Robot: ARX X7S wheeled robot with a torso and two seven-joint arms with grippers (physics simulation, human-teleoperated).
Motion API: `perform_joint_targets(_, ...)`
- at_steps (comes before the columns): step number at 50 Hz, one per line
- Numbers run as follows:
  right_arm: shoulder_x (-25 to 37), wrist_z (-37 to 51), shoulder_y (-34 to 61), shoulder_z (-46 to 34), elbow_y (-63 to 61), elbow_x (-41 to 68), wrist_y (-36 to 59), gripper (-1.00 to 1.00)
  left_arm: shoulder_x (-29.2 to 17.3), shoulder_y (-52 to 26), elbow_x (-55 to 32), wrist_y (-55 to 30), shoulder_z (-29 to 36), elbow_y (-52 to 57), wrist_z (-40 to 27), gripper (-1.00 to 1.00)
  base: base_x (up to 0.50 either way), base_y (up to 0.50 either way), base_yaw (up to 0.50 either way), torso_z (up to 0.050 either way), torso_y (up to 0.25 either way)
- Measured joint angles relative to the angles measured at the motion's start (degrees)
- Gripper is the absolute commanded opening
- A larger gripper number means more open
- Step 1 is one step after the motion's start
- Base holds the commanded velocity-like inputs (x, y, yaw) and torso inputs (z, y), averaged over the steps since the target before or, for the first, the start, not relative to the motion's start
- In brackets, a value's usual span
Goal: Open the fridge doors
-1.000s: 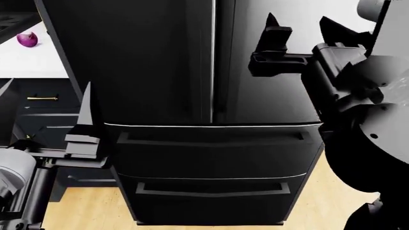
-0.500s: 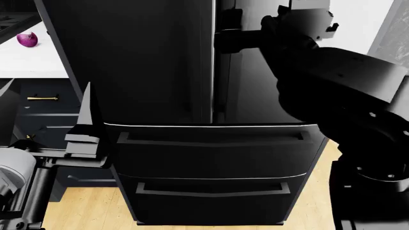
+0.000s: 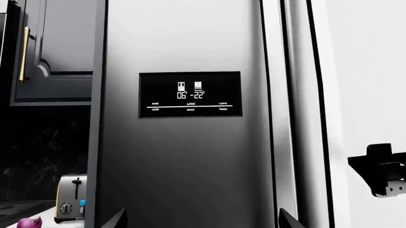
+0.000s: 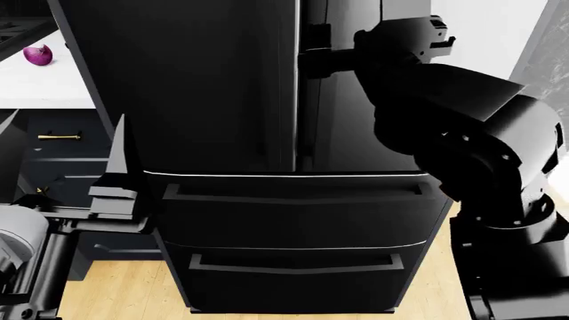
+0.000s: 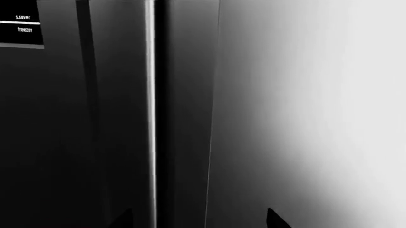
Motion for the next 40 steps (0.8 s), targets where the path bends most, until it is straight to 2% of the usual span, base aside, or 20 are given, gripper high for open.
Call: perform_joint_targets(40, -5.3, -4.4, 4.6, -3.3, 18.6, -3.5, -7.5, 1.0, -0.3, 0.4, 0.1, 1.2, 0.6, -0.6, -0.2, 1.0, 0.0, 0.0, 0.0, 0.0, 0.0)
